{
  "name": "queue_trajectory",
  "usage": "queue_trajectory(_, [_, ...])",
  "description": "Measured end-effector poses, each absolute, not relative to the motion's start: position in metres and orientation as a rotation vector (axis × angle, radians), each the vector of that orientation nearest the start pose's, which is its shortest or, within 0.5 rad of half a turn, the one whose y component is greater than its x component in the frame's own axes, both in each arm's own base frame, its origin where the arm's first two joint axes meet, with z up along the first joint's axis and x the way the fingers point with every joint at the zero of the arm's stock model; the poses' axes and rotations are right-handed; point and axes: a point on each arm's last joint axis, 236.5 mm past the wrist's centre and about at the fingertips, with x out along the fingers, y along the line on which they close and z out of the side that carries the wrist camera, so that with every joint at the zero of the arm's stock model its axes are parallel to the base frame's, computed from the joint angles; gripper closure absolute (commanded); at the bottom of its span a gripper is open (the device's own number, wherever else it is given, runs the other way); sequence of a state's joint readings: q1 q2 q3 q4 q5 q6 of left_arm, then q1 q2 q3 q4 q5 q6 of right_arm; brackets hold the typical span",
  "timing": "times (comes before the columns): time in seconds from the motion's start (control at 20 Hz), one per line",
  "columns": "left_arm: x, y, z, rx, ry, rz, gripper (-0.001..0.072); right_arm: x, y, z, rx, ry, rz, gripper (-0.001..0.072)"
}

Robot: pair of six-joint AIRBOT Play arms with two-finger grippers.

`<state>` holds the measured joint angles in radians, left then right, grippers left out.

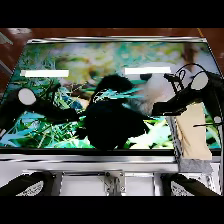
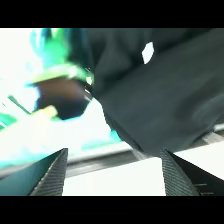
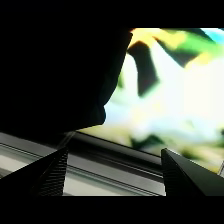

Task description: Fold the shirts.

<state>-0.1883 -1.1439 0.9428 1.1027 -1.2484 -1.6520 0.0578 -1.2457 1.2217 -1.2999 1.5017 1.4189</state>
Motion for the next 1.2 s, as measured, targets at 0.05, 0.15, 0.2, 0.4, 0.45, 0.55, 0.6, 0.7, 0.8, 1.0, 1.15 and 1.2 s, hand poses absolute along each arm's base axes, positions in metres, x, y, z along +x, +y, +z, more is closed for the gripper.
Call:
queue_trajectory(0.05, [0.274,-0.158,-0.015,-0.446,1.502,-0.347,0.0033,0.315,0.081,0.029,0.057,1.512,0.360,0.0018])
queue_trajectory(0.15, [0.263,-0.167,-0.039,-0.560,1.514,-0.345,0.0046,0.319,0.081,0.018,0.060,1.532,0.358,0.0018])
queue_trajectory(0.2, [0.262,-0.170,-0.049,-0.600,1.515,-0.335,0.0047,0.320,0.081,0.014,0.061,1.543,0.359,0.0018])
queue_trajectory(0.4, [0.266,-0.186,-0.080,-0.682,1.499,-0.321,0.0048,0.324,0.083,0.006,0.073,1.550,0.361,0.0018])
queue_trajectory(0.45, [0.266,-0.192,-0.086,-0.696,1.504,-0.326,0.0049,0.325,0.084,0.005,0.074,1.550,0.362,0.0018])
queue_trajectory(0.55, [0.271,-0.200,-0.098,-0.717,1.493,-0.334,0.0053,0.326,0.085,0.005,0.082,1.548,0.366,0.0018])
queue_trajectory(0.6, [0.273,-0.203,-0.103,-0.727,1.490,-0.335,0.0061,0.325,0.087,0.005,0.088,1.549,0.370,0.0018])
queue_trajectory(0.7, [0.280,-0.209,-0.109,-0.765,1.469,-0.333,0.0381,0.323,0.091,0.006,0.105,1.557,0.386,0.0018])
queue_trajectory(0.8, [0.289,-0.212,-0.112,-0.795,1.437,-0.332,0.0641,0.321,0.097,0.008,0.128,1.563,0.407,0.0018])
queue_trajectory(1.0, [0.294,-0.223,-0.105,-0.825,1.404,-0.395,0.0662,0.312,0.111,0.006,0.186,1.586,0.455,0.0018])
queue_trajectory(1.15, [0.289,-0.232,-0.097,-0.823,1.406,-0.461,0.0663,0.294,0.125,-0.010,0.259,1.636,0.499,0.0017])
queue_trajectory(1.2, [0.288,-0.233,-0.093,-0.823,1.401,-0.477,0.0663,0.291,0.129,-0.017,0.285,1.641,0.502,0.0017])
